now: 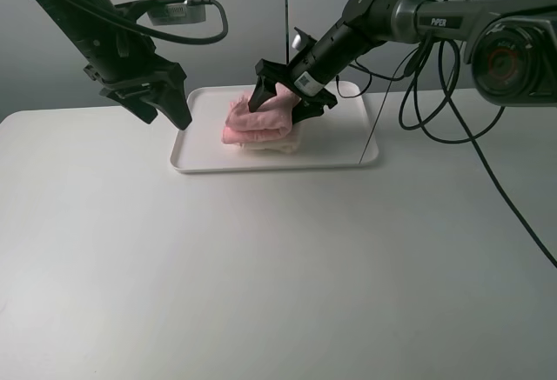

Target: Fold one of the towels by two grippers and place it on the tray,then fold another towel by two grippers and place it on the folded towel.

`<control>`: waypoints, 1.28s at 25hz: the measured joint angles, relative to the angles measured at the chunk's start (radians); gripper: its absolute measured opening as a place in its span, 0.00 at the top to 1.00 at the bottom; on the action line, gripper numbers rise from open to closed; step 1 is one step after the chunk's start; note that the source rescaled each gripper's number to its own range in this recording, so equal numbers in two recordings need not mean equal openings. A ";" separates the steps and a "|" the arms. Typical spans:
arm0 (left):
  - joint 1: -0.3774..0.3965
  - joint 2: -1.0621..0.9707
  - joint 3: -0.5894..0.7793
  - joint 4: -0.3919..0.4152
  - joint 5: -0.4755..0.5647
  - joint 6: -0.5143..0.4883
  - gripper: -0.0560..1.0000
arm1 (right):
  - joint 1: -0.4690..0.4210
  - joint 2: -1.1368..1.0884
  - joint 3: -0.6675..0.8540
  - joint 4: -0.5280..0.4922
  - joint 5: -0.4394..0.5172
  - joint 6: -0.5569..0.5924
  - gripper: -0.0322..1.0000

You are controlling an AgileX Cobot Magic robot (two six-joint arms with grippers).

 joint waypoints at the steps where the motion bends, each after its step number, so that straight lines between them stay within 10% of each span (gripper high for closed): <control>1: 0.000 0.000 0.000 0.003 0.000 0.000 0.17 | 0.000 -0.010 0.000 -0.042 0.008 -0.002 0.19; 7: 0.000 -0.040 0.000 0.028 -0.031 0.000 0.17 | 0.000 -0.122 0.000 -0.388 0.106 -0.001 0.07; 18: 0.028 -0.234 0.015 0.195 -0.027 -0.098 0.13 | -0.030 -0.454 0.087 -0.580 0.170 0.071 0.00; 32: 0.240 -0.862 0.513 0.195 -0.092 -0.113 0.13 | -0.030 -1.297 1.109 -0.624 -0.135 0.094 0.00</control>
